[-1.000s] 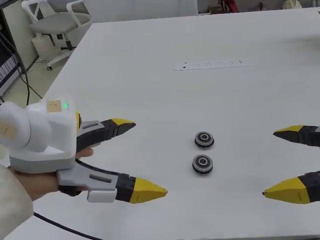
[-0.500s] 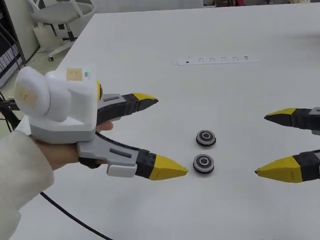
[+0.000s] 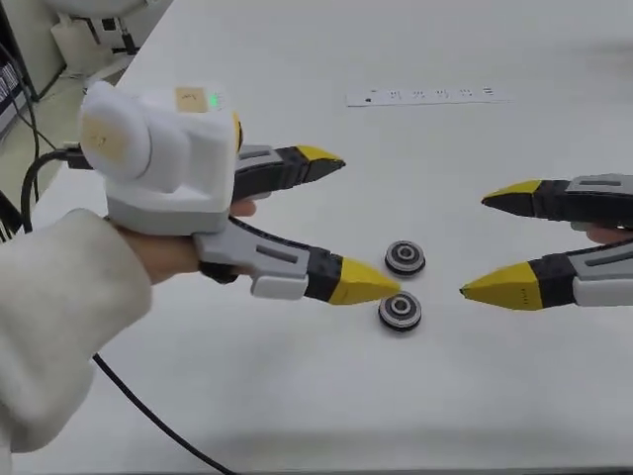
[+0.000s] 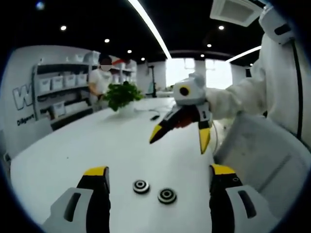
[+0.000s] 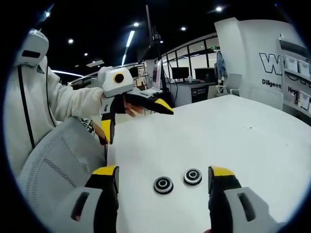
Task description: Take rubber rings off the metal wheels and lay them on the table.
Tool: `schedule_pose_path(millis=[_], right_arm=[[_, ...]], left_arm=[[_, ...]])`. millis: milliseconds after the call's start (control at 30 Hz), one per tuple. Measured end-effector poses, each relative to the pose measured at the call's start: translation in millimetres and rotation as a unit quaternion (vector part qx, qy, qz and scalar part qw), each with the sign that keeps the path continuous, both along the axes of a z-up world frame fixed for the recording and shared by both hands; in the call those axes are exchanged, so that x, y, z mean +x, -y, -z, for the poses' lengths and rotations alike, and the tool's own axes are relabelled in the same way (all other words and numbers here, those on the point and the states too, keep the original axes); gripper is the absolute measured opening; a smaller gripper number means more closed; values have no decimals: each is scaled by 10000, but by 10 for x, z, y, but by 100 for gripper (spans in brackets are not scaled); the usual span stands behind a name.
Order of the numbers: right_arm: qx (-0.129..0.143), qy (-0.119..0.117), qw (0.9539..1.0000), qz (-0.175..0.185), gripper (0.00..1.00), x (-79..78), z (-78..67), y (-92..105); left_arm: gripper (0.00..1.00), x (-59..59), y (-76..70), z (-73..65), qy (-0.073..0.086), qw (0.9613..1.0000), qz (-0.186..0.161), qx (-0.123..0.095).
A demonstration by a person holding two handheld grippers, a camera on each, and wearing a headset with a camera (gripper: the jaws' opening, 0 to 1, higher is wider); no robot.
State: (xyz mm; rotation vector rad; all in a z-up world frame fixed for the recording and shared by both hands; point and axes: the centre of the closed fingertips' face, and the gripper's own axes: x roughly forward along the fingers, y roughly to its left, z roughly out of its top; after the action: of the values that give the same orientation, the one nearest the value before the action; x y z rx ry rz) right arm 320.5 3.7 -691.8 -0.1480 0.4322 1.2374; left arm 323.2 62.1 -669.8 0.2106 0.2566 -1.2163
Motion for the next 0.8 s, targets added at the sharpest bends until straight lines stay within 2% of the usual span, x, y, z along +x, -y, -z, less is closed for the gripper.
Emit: schedule_pose_path(millis=[167,333,500,800], right_arm=[[-92,-10,9999,-98,68,45,64,-55],[-189,-28,9997,-164,62,111,202,-127],[-188,-129,9996,-171,58,108,348,-175],[-326,-320,9988,-178,51,43,612,-180]], left_arm=[[80,74,28,82,-57,10000,52,21],[75,156,69,202,-79,9999,43,60],[69,121,116,341,-117,9999,91,46],[58,37,204,652,-373,9991,123,146]])
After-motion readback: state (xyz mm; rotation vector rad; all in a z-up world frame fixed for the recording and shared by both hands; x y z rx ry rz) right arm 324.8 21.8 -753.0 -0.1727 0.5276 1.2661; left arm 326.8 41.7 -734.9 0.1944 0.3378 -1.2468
